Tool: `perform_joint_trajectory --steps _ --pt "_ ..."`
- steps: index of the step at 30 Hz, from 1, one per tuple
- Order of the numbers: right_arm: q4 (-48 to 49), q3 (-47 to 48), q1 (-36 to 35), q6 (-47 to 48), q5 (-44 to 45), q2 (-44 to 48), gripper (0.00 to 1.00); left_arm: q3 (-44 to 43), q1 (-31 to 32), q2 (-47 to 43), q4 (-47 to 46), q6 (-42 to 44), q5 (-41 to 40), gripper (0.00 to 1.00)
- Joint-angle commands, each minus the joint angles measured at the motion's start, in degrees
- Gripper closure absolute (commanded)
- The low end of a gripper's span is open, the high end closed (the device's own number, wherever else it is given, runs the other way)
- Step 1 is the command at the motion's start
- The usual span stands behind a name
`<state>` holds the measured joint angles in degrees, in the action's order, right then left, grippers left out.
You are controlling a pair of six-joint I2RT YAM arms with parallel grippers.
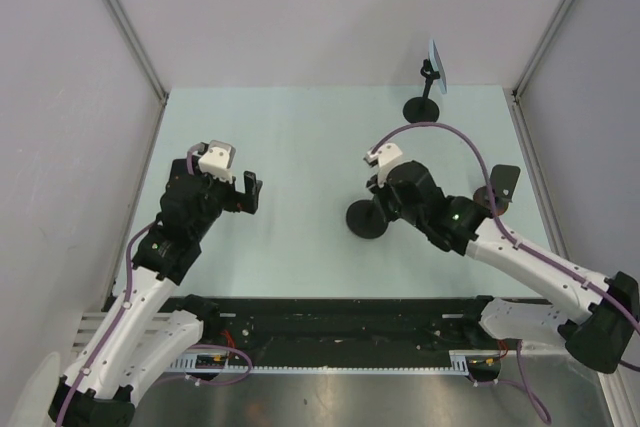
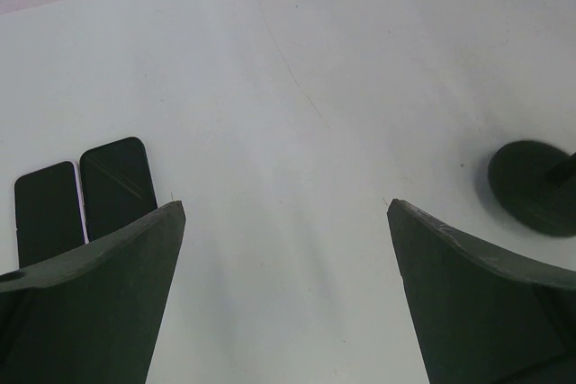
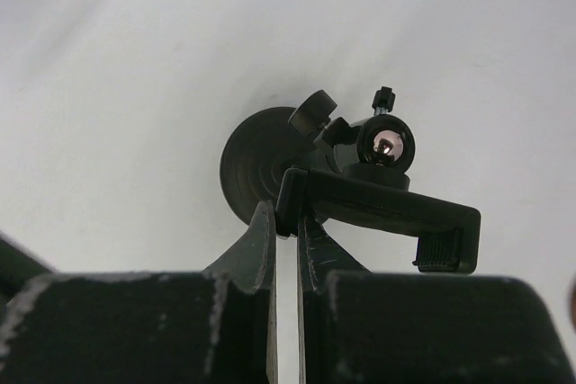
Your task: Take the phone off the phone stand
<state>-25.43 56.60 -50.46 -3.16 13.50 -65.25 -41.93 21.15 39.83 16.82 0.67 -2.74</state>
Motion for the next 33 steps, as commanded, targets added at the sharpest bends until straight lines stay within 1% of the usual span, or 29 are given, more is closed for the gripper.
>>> perform_joint_trajectory --steps 1,5,9,11,16,18,20,24,33 --pt "5.2 2.5 6.3 2.7 10.4 5.4 1.0 0.3 0.3 -0.9 -2.1 2.2 1.2 0.0" --pt "6.9 2.5 13.2 2.9 12.3 5.8 1.0 0.2 0.2 -1.1 -2.1 2.1 1.3 0.0" --pt "9.1 2.4 20.2 4.6 14.5 3.6 1.0 0.2 0.3 -1.2 -2.1 2.1 1.5 0.0" --pt "10.2 2.4 22.2 4.7 16.0 2.2 1.0 0.2 0.2 -1.3 -2.1 2.1 1.7 0.0" --pt "10.4 2.4 27.9 3.4 16.6 0.1 1.0 0.3 0.3 -1.5 -2.1 1.8 2.0 0.0" --pt "9.7 2.4 28.7 3.4 17.5 -0.7 1.0 0.3 0.3 -1.4 -2.1 1.7 2.0 0.0" --pt "8.2 2.4 29.7 1.4 18.7 -1.6 1.0 0.3 0.3 -1.6 -2.1 1.7 2.0 0.0" --pt "6.8 2.3 31.1 0.2 18.9 -2.2 1.0 0.3 0.3 -1.8 -2.1 1.8 2.0 0.0" --pt "3.8 1.6 31.6 -2.6 18.1 -3.7 1.0 0.4 0.3 -1.7 -2.1 1.9 2.0 0.0"
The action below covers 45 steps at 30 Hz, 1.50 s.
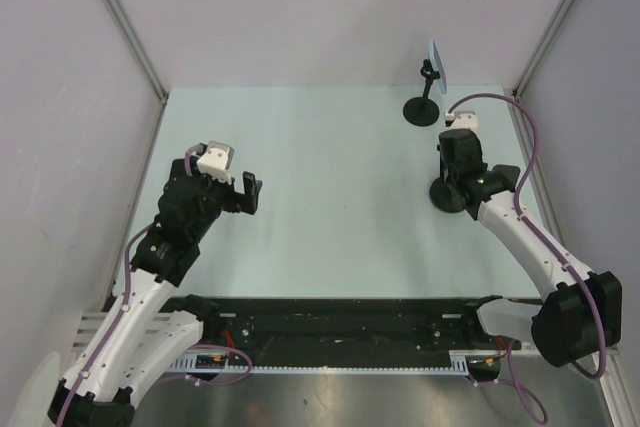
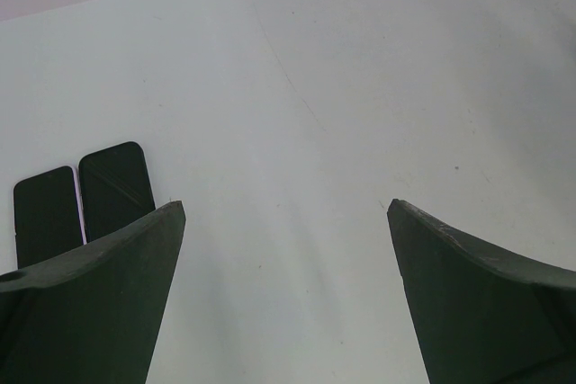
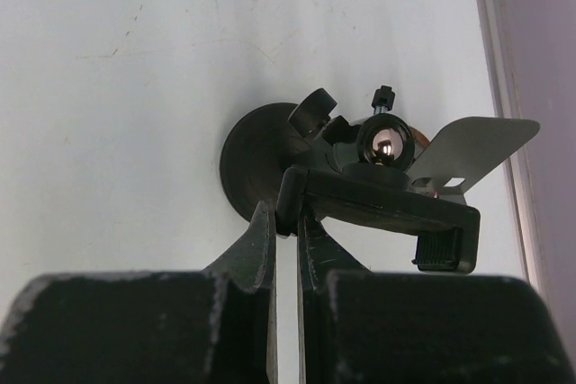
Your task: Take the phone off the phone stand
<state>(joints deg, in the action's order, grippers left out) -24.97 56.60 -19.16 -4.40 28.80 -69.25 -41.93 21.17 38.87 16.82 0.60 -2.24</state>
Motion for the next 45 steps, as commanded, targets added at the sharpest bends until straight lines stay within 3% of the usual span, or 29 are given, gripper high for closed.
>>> perform_joint_trajectory --steps 1,8,11,15,27,31,45 --pt "3.1 1.5 0.3 -1.9 2.6 0.3 1.0 0.4 0.3 -0.6 -2.1 1.9 1.4 0.0" --pt "1.9 0.4 0.5 -5.1 1.6 0.6 1.0 0.4 0.3 -0.4 -2.1 1.9 1.6 0.0" --pt "1.7 0.3 0.4 -5.6 0.7 1.4 0.83 0.4 0.3 -0.3 -2.0 1.9 1.7 0.0" --pt "2.6 0.3 0.1 -5.4 -0.9 3.2 0.53 0.4 0.3 0.0 -2.1 1.9 1.7 0.0" --pt "7.4 5.5 0.0 -1.7 -7.6 6.9 0.12 0.4 0.3 0.2 -2.1 1.9 1.6 0.0" --pt "9.8 10.3 1.5 2.1 -10.4 2.1 0.09 0.4 0.3 0.0 -2.1 1.9 1.5 0.0" --pt "36.3 22.2 11.8 9.0 -23.7 -19.4 0.07 0.7 0.3 1.5 -2.1 2.3 -0.2 0.0"
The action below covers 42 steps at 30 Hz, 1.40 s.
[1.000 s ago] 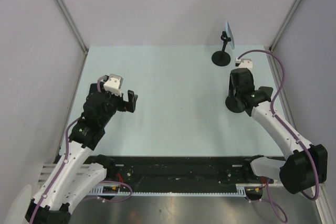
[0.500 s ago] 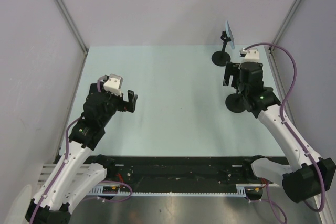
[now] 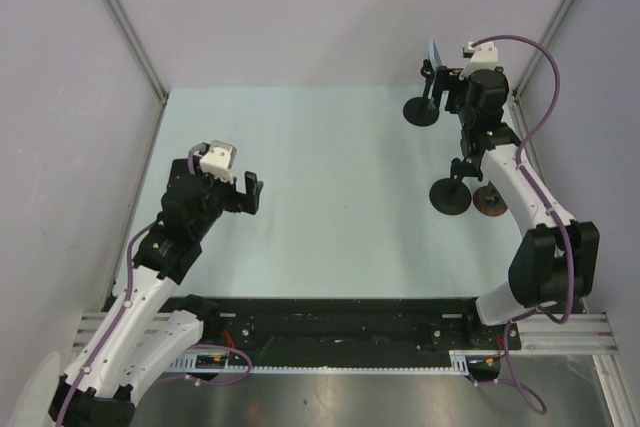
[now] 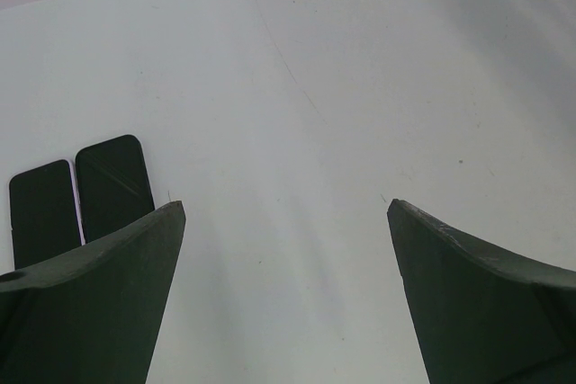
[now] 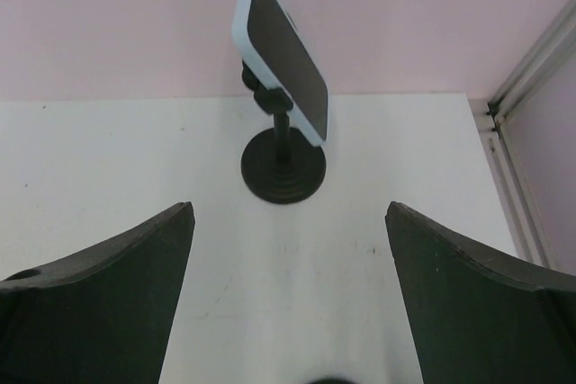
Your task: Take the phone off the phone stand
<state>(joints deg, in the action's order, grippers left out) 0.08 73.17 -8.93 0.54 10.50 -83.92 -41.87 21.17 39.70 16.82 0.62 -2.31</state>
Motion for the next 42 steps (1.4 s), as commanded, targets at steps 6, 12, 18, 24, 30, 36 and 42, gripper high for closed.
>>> perform_joint_trajectory --steps 6,12,18,24,30,36,42 --pt "11.6 17.6 2.8 9.3 -8.7 -18.1 0.08 0.6 0.2 2.9 -2.1 2.9 -1.3 0.0" --pt "13.0 26.8 2.8 11.4 -6.6 -30.7 0.12 0.6 0.1 6.1 -2.1 4.2 -4.1 0.0" --pt "14.6 34.4 2.8 12.6 -3.8 -38.4 0.22 0.2 -0.8 8.8 -2.1 4.7 -4.7 0.0" --pt "17.1 35.0 2.6 12.9 -2.9 -40.6 0.34 0.0 -1.7 9.3 -2.1 4.8 -4.5 0.0" --pt "16.5 34.9 2.4 12.7 -2.7 -39.4 0.67 0.0 -1.7 8.6 -2.1 4.6 -3.7 0.0" --pt "15.2 32.9 0.3 14.4 -2.8 -34.5 1.0 0.2 -1.7 5.8 -2.1 4.2 -3.1 0.0" --pt "12.9 26.7 -4.3 15.0 -4.0 -25.4 1.0 0.5 -1.7 2.0 -2.0 3.7 -2.4 0.0"
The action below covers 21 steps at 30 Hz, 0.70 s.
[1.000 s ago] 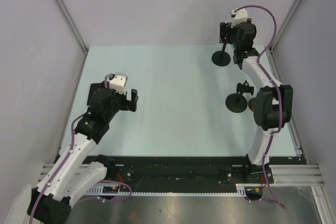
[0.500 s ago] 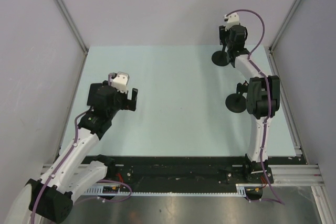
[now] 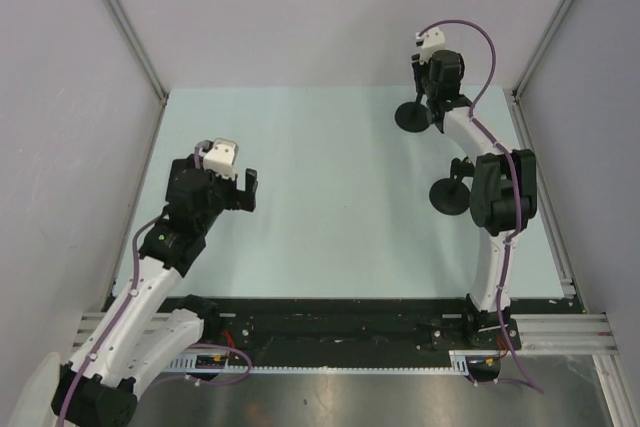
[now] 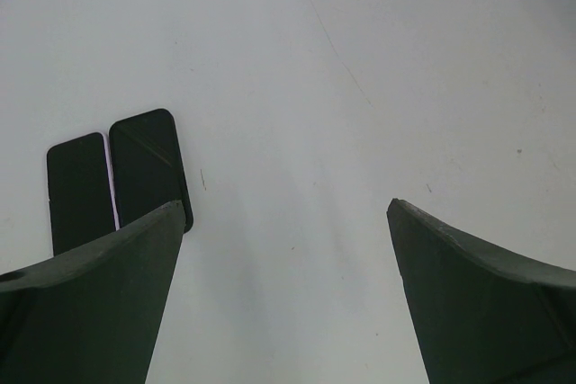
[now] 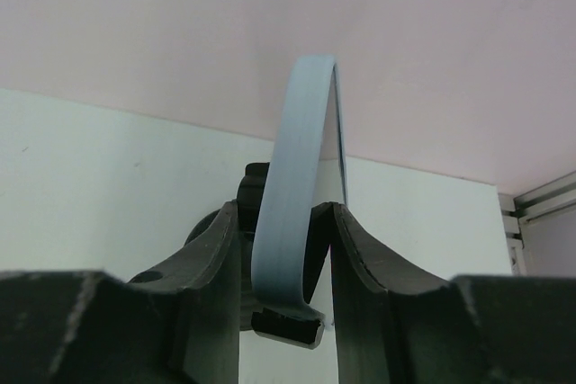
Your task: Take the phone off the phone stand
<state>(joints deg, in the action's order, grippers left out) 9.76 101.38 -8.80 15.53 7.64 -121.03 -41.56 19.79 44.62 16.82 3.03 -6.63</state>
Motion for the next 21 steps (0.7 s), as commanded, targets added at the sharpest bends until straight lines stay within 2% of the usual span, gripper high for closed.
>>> perform_joint_trajectory --steps 1,9,14,21 --pt "3.1 -4.2 -5.3 -0.1 -1.1 13.0 1.0 0.3 -0.4 -3.5 -2.0 1.1 2.1 0.0" --pt "-0.3 -19.2 -16.8 -3.7 0.0 27.9 1.0 0.0 -0.3 -7.3 -2.0 -0.5 5.8 0.0" --pt "-3.7 -26.6 -28.8 -4.0 3.7 37.2 1.0 0.1 -0.3 -9.5 -2.1 -1.7 8.1 0.0" --pt "-2.6 -37.4 -43.5 -5.7 11.8 46.1 1.0 -0.6 -0.1 -9.6 -2.1 -4.3 12.7 0.0"
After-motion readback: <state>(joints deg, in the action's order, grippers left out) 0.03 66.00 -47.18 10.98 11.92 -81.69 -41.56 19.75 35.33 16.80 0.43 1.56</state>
